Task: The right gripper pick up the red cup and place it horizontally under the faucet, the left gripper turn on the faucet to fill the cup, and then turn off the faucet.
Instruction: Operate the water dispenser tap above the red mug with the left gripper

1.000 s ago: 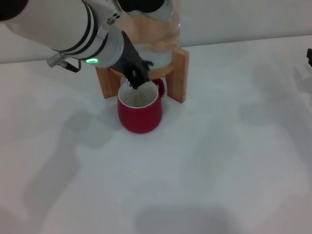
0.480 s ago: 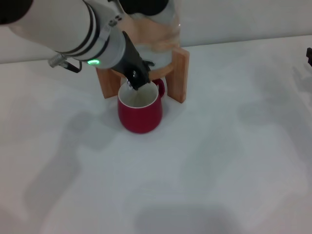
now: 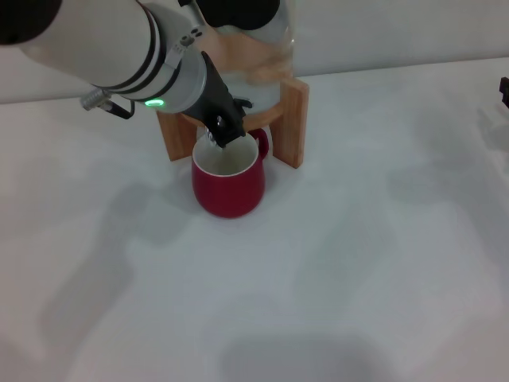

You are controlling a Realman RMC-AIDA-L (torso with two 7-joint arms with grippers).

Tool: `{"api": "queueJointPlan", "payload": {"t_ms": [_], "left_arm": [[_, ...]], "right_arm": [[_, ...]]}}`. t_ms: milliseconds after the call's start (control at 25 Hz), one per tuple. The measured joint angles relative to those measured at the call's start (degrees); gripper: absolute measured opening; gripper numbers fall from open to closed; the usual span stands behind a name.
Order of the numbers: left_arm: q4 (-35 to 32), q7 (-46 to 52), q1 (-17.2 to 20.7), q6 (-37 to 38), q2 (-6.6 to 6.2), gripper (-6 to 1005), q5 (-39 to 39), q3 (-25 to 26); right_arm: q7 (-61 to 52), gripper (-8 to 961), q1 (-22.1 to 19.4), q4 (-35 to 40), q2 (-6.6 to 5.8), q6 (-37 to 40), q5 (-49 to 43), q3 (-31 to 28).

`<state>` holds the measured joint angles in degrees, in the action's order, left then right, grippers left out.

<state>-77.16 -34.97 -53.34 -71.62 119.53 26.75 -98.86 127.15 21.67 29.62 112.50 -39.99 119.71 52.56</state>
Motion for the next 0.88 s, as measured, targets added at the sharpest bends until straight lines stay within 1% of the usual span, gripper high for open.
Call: {"api": "queueJointPlan", "payload": {"t_ms": [440, 880], "left_arm": [[0.14, 0.04, -0.01, 1.43, 0.0, 43, -0.22, -0.08], [-0.33, 0.51, -0.02, 1.2, -0.01, 43, -0.63, -0.48]], "right_arm": [[0.03, 307, 0.04, 0.0, 0.0, 0.12, -0.06, 0.0], [0.11, 307, -0.15, 0.0, 0.0, 0.18, -0.1, 0.0]]}}
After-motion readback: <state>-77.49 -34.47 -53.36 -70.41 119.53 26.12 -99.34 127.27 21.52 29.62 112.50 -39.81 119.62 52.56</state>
